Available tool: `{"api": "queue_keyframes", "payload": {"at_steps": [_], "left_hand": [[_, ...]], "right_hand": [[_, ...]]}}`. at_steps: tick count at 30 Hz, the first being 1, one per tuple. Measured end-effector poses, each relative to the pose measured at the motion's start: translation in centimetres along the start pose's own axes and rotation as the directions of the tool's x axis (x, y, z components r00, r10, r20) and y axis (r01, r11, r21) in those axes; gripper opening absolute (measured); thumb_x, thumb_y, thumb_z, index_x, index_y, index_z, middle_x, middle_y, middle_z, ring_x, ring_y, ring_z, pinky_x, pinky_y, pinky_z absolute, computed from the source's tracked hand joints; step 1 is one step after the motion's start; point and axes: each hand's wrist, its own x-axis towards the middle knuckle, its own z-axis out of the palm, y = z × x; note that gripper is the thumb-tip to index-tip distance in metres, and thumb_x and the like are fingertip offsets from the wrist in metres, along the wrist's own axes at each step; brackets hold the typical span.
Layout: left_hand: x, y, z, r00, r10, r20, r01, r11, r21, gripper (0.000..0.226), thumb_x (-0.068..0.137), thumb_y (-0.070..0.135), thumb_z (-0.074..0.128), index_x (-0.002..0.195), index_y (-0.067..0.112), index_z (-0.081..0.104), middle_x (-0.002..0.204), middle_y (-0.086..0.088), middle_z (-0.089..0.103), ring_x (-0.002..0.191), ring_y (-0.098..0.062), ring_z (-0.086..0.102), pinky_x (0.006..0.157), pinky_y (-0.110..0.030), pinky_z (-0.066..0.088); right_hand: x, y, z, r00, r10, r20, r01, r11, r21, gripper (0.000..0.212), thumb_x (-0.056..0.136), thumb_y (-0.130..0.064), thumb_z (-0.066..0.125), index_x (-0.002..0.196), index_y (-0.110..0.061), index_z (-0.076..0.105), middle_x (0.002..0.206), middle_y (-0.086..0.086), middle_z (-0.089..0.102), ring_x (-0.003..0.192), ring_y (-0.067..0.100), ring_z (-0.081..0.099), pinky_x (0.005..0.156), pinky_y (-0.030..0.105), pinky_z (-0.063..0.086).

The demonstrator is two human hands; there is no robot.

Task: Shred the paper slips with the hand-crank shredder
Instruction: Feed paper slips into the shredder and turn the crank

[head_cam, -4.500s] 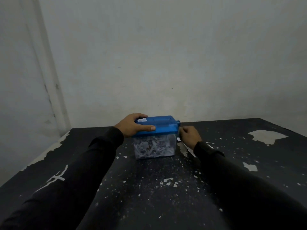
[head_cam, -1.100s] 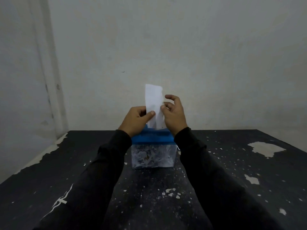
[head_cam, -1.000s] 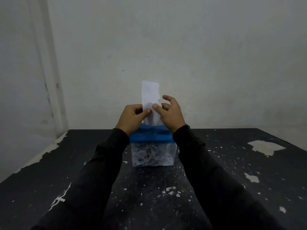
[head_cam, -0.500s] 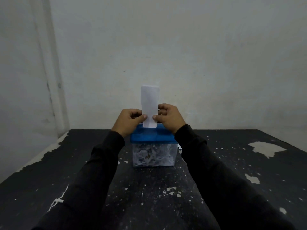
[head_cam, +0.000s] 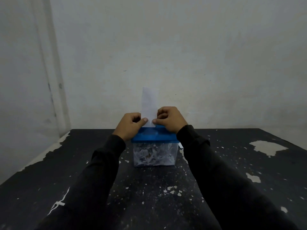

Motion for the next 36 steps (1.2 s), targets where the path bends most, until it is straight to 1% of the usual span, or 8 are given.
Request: {"api": "queue_keyframes", "payload": {"at_steps": [6,11,15,22,25,29,33,36], "left_hand": [[-0.5,-0.2,0.7,0.999,-0.029,0.032,0.03,0.998,-0.049,0.01,0.103,0.02,0.059,0.103,0.02,0.069,0.101,0.003,0.072,0.091,-0.012,0.067,0.077,-0.025,0.051],[-0.6,-0.4,0.7,0.999,-0.038,-0.006,0.037,0.996,-0.077,0.021,0.103,0.018,0.06,0.121,0.014,0.07,0.116,-0.004,0.073,0.104,-0.019,0.069,0.09,-0.035,0.057],[-0.9,-0.5,1.0,0.998,-0.057,-0.037,0.052,0.993,-0.11,0.015,0.102,0.017,0.061,0.113,0.015,0.072,0.11,-0.004,0.074,0.098,-0.018,0.071,0.081,-0.027,0.058],[-1.1,-0.6,1.1,0.993,-0.102,-0.055,0.093,0.986,-0.137,0.016,0.102,0.016,0.062,0.103,0.005,0.073,0.098,-0.005,0.074,0.085,-0.012,0.069,0.07,-0.017,0.054],[-0.9,-0.9,1.1,0.994,-0.1,-0.043,0.095,0.99,-0.105,0.026,0.101,0.017,0.063,0.093,-0.008,0.068,0.088,-0.017,0.071,0.078,-0.017,0.064,0.071,-0.026,0.052],[-1.0,-0.8,1.0,0.994,-0.105,-0.041,0.104,0.994,-0.025,0.04,0.1,0.02,0.064,0.071,-0.005,0.052,0.068,-0.009,0.048,0.059,-0.009,0.047,0.058,-0.02,0.041],[-1.1,-0.6,1.3,0.993,-0.105,-0.062,0.105,0.995,-0.005,0.039,0.1,0.015,0.063,0.063,0.017,0.054,0.058,0.011,0.052,0.051,0.004,0.051,0.053,-0.009,0.039],[-1.2,-0.5,1.3,0.994,-0.097,-0.059,0.097,0.995,0.0,0.036,0.1,0.016,0.064,0.065,0.016,0.057,0.06,0.011,0.055,0.053,0.004,0.052,0.054,-0.01,0.039]], "right_hand": [[-0.6,0.3,-0.8,0.997,-0.042,0.057,0.048,0.994,-0.098,0.019,0.079,-0.019,0.086,0.089,-0.013,0.072,0.084,0.001,0.074,0.079,0.012,0.069,0.075,0.026,0.055],[-2.0,1.4,-3.3,0.998,0.063,0.01,-0.056,0.938,-0.341,0.046,0.078,-0.06,0.078,0.105,-0.023,0.069,0.109,-0.003,0.066,0.099,0.015,0.061,0.083,0.031,0.05],[-4.4,2.3,-4.1,0.961,0.244,0.133,-0.191,0.927,-0.321,0.07,0.077,-0.078,0.061,0.128,-0.03,0.055,0.123,0.002,0.054,0.105,0.022,0.056,0.083,0.034,0.046],[-6.3,3.4,-3.9,0.975,0.193,0.111,-0.168,0.965,-0.204,0.082,0.083,-0.071,0.061,0.147,-0.024,0.04,0.136,0.009,0.056,0.105,0.018,0.054,0.081,0.025,0.044],[-6.5,3.6,-3.8,0.982,0.18,0.06,-0.16,0.955,-0.248,0.074,0.081,-0.073,0.061,0.13,-0.018,0.053,0.118,0.001,0.059,0.093,0.013,0.057,0.07,0.019,0.044],[-6.3,4.6,-3.1,0.985,0.171,-0.026,-0.172,0.948,-0.268,0.073,0.072,-0.084,0.06,0.096,-0.014,0.059,0.093,0.007,0.063,0.079,0.017,0.058,0.064,0.029,0.046],[-6.5,4.7,-2.8,0.972,0.216,-0.092,-0.232,0.944,-0.233,0.085,0.058,-0.096,0.057,0.091,-0.017,0.06,0.091,0.0,0.064,0.082,0.016,0.063,0.068,0.037,0.056],[-6.3,4.5,-3.0,0.967,0.236,-0.099,-0.254,0.931,-0.261,0.09,0.053,-0.1,0.057,0.09,-0.018,0.061,0.088,0.001,0.067,0.078,0.016,0.066,0.066,0.04,0.059]]}}
